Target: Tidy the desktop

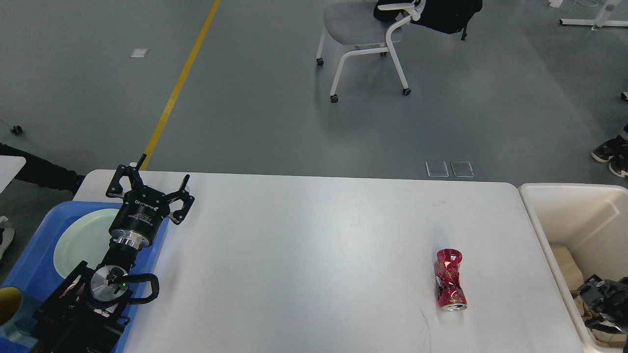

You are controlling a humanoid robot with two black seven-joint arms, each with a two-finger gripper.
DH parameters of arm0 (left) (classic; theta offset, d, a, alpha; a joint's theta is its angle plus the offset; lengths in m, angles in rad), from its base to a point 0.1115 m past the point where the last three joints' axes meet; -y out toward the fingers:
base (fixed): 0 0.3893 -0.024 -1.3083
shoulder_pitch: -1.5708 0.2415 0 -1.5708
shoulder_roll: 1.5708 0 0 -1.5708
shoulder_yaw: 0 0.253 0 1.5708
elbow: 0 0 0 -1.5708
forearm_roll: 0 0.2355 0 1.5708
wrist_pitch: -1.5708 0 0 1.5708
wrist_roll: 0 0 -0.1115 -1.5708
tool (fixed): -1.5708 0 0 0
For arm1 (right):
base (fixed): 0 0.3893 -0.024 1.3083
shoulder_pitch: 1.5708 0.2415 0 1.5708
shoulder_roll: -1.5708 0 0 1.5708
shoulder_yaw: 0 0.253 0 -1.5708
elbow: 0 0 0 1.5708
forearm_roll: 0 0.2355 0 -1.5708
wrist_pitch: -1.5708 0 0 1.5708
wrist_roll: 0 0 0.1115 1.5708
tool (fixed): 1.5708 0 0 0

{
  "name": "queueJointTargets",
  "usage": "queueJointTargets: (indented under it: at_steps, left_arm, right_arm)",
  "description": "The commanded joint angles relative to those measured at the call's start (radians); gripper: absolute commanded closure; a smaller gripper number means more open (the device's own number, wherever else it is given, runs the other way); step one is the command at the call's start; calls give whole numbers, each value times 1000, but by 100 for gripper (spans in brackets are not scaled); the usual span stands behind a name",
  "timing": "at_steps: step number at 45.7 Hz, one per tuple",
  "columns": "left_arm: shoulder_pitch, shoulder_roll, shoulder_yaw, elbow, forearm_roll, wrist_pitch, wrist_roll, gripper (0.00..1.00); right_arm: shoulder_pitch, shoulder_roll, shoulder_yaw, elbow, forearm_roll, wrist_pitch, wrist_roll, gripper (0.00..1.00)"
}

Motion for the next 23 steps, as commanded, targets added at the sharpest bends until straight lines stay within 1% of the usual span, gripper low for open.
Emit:
queueJointTargets:
  at_steps: [1,6,9,12,18,23]
  left_arm:
    - [0,0,0,1,0,0,0,4]
    - [0,0,0,-1,0,0,0,4]
    - [0,0,0,-1,0,0,0,4]
    - [0,0,0,1,0,0,0,4]
    - [0,0,0,1,0,0,0,4]
    - [0,0,0,-1,0,0,0,4]
  right_arm:
    - [59,-53,1,33,-3,23,-1,0]
    - [187,-155,-3,151,-18,103,-1,0]
    - [290,-215,-14,251,-29,162,-1,0]
    - [411,-254,-43,360,-95,212,-5,0]
    - [692,-284,-152,588,-247,293,-12,0]
    - [925,-274,-238,737,-254,444,-12,0]
